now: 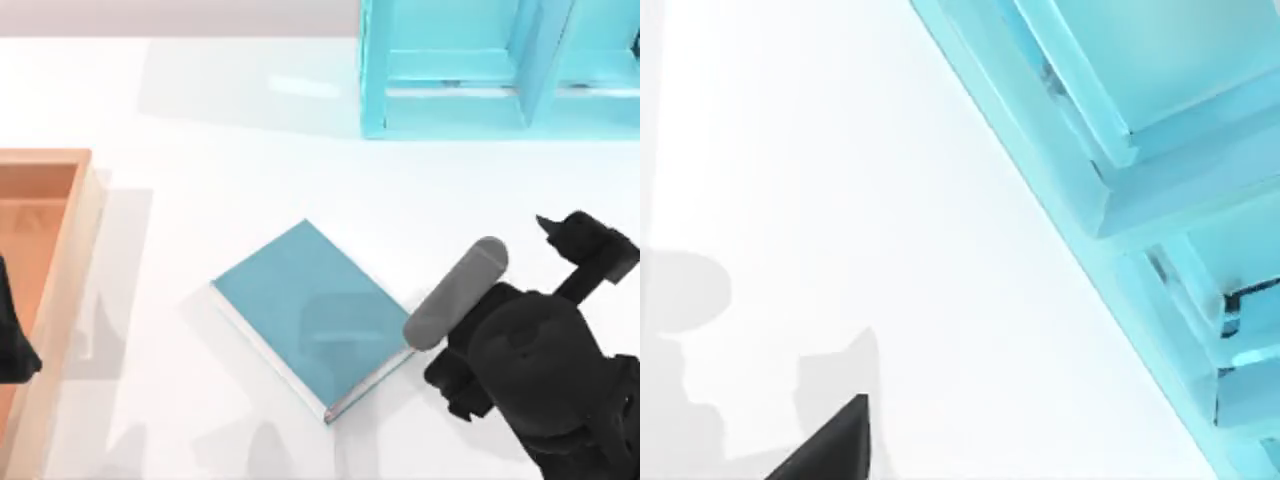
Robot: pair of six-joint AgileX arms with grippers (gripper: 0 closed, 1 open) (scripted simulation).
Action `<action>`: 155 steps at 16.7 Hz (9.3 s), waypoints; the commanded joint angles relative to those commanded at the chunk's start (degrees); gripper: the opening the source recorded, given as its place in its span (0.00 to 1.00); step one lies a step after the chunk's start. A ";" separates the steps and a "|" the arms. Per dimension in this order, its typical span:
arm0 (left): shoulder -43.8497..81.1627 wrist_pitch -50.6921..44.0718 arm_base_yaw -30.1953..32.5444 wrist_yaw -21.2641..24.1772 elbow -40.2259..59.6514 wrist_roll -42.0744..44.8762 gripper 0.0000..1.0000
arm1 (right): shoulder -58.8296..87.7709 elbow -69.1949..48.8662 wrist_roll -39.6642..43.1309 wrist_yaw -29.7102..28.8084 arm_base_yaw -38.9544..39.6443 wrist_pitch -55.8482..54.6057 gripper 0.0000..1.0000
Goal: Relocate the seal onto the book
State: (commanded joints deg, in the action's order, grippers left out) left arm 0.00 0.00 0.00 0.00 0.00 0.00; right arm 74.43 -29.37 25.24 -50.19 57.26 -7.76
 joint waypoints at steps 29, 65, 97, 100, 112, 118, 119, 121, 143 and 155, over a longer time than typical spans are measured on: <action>3.61 -2.82 -0.55 0.14 3.57 0.71 1.00 | -74.43 29.37 -25.24 50.19 -57.26 7.76 1.00; 109.92 -58.88 -15.25 0.19 79.33 16.72 1.00 | -74.43 29.37 -25.24 50.19 -57.26 7.76 1.00; 112.73 -49.41 -15.23 0.18 72.59 16.85 0.00 | -74.43 29.37 -25.24 50.19 -57.26 7.76 1.00; 113.00 -49.66 -13.30 -0.90 75.39 14.03 0.00 | -74.43 29.37 -25.24 50.19 -57.26 7.76 1.00; 105.27 -76.12 6.70 -1.72 98.67 -5.73 0.00 | -74.43 29.37 -25.24 50.19 -57.26 7.76 1.00; 104.16 -81.47 9.81 0.02 95.99 -8.27 0.00 | -74.43 29.37 -25.24 50.19 -57.26 7.76 1.00; 104.16 -81.47 9.81 0.02 95.99 -8.27 0.00 | -74.43 29.37 -25.24 50.19 -57.26 7.76 1.00; 104.52 -81.29 9.68 -0.03 96.18 -8.26 0.00 | -74.43 29.37 -25.24 50.19 -57.26 7.76 1.00; 121.60 -69.44 40.86 0.09 101.25 -39.21 0.00 | -74.43 29.37 -25.24 50.19 -57.26 7.76 1.00; 121.59 -69.71 40.91 0.08 101.54 -39.25 0.60 | -74.43 29.37 -25.24 50.19 -57.26 7.76 1.00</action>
State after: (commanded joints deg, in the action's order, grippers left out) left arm 121.59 -69.71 40.91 0.08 101.54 -39.25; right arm 0.00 0.00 0.00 0.00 0.00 0.00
